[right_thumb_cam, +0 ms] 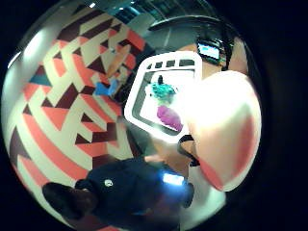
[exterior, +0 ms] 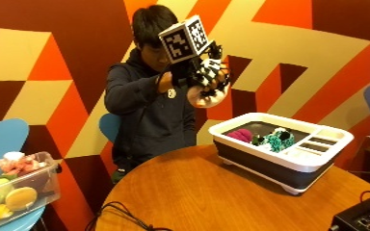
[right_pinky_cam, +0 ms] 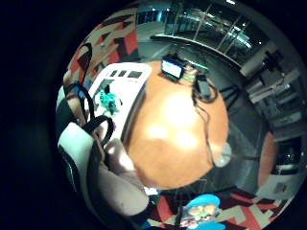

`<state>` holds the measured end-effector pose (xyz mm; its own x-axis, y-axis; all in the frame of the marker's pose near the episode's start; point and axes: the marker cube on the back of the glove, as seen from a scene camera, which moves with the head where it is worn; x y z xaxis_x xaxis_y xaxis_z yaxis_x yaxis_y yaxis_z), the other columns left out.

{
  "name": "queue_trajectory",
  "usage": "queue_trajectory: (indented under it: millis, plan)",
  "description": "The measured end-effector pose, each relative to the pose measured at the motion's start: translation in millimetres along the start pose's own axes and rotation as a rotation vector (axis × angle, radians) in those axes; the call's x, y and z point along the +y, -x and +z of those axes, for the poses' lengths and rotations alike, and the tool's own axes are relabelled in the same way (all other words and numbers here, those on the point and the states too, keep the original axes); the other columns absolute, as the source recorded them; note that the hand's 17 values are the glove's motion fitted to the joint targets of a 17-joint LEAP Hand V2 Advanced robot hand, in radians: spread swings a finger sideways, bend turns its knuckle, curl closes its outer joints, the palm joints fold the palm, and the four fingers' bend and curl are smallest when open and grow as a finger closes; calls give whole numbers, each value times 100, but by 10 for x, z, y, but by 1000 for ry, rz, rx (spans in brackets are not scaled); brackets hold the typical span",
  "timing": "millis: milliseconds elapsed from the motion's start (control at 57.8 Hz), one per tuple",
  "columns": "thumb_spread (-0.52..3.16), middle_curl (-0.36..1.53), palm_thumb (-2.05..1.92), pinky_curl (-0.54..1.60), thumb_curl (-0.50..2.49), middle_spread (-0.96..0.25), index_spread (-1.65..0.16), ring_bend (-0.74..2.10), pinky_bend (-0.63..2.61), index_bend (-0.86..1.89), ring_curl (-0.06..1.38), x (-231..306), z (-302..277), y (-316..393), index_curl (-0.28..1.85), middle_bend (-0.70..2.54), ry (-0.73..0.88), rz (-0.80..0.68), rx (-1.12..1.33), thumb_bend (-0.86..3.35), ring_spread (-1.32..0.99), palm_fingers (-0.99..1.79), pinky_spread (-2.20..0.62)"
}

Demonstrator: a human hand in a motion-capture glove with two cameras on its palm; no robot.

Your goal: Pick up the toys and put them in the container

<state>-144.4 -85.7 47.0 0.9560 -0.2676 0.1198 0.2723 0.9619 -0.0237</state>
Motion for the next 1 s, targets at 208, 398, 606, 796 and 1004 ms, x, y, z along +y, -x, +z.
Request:
queue_trajectory:
  millis: [208, 398, 606, 796, 1004]
  plan:
    - [39, 102, 68, 71, 125, -28, -45, 142, 132, 35, 71, -310, 325, 483, 126, 87, -152, -35, -186, 9, -38, 80, -40]
    - [54, 95, 62, 65, 122, -25, -44, 134, 125, 13, 67, -431, 866, 867, 119, 64, 180, -63, -432, 3, -34, 37, -34]
    - [96, 68, 17, 50, 87, -3, -36, 41, 99, 7, 39, -455, 970, 799, 88, 16, 195, -89, -460, -7, -6, -43, -3]
    - [110, 55, 12, 41, 67, 2, -31, 24, 79, 11, 32, -363, 611, 556, 69, 12, 98, -48, -432, -2, 1, -23, 5]
    - [120, 46, 15, 37, 55, 3, -28, 18, 69, 16, 30, -113, 356, 242, 58, 14, 61, -4, -340, -1, 2, -13, 6]
